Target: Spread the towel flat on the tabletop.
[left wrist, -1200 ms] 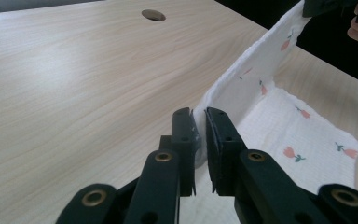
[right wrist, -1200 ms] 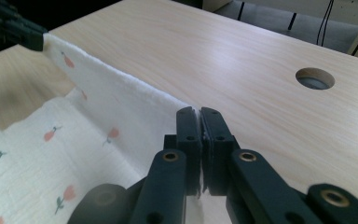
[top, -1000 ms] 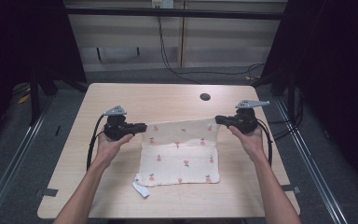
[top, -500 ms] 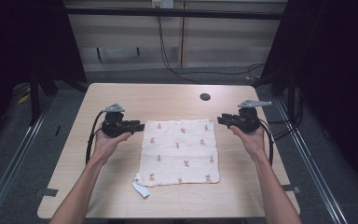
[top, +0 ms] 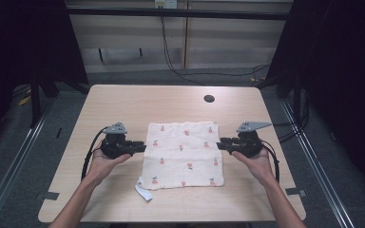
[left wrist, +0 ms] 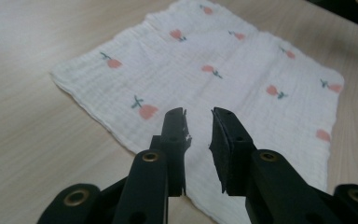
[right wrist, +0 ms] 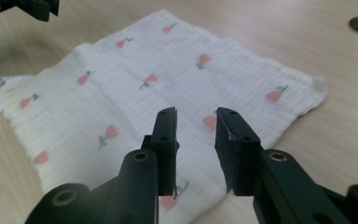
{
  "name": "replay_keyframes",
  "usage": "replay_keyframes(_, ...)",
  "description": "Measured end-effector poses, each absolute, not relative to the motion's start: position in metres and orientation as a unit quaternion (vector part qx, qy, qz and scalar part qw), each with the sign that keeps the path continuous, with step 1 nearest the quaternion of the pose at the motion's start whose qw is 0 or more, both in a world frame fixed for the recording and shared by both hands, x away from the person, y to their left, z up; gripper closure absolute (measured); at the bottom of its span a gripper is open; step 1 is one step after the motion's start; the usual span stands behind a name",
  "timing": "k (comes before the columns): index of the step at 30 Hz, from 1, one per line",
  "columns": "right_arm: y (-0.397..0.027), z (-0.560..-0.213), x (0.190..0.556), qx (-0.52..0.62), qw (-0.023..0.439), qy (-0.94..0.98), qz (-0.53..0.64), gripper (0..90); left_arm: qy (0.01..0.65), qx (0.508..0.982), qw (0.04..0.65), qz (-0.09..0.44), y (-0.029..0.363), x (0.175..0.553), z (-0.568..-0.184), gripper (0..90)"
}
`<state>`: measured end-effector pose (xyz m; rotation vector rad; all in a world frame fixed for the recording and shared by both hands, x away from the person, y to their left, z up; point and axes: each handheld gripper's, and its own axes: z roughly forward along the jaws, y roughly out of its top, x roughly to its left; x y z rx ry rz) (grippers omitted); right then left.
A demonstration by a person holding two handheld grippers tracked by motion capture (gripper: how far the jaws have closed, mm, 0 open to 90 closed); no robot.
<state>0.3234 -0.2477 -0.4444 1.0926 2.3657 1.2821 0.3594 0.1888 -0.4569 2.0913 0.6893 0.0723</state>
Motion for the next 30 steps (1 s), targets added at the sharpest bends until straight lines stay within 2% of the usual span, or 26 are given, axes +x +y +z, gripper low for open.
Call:
replay_keyframes(5,-0.238,-0.457,0.304,0.362,0.095,0.823,0.427,68.5,0.261,0.864,0.430,0.015,0.178,0.351,-0.468,72.5)
replay_keyframes(8,-0.230,-0.465,0.294,0.355,0.080,0.837,0.409,65.8,0.256,0.867,0.427,-0.006,0.174,0.349,-0.478,67.4)
replay_keyframes(12,-0.224,-0.474,0.285,0.345,0.072,0.852,0.388,61.3,0.246,0.875,0.417,-0.016,0.173,0.339,-0.481,65.7)
replay_keyframes(17,-0.224,-0.487,0.292,0.356,0.079,0.852,0.375,58.0,0.254,0.886,0.388,-0.001,0.177,0.337,-0.495,61.4)
replay_keyframes(20,-0.221,-0.492,0.294,0.355,0.090,0.857,0.362,56.7,0.257,0.882,0.393,-0.013,0.177,0.337,-0.496,54.5)
replay_keyframes(23,-0.217,-0.497,0.294,0.352,0.072,0.863,0.354,54.8,0.247,0.886,0.391,-0.019,0.173,0.331,-0.497,52.6)
replay_keyframes(27,-0.215,-0.497,0.291,0.347,0.096,0.865,0.351,62.6,0.233,0.893,0.386,-0.006,0.169,0.325,-0.497,52.9)
replay_keyframes(29,-0.215,-0.498,0.289,0.339,0.106,0.867,0.349,69.5,0.223,0.899,0.378,0.008,0.167,0.322,-0.496,56.7)
replay_keyframes(30,-0.216,-0.497,0.288,0.343,0.106,0.868,0.344,76.0,0.218,0.902,0.373,0.019,0.166,0.319,-0.496,60.0)
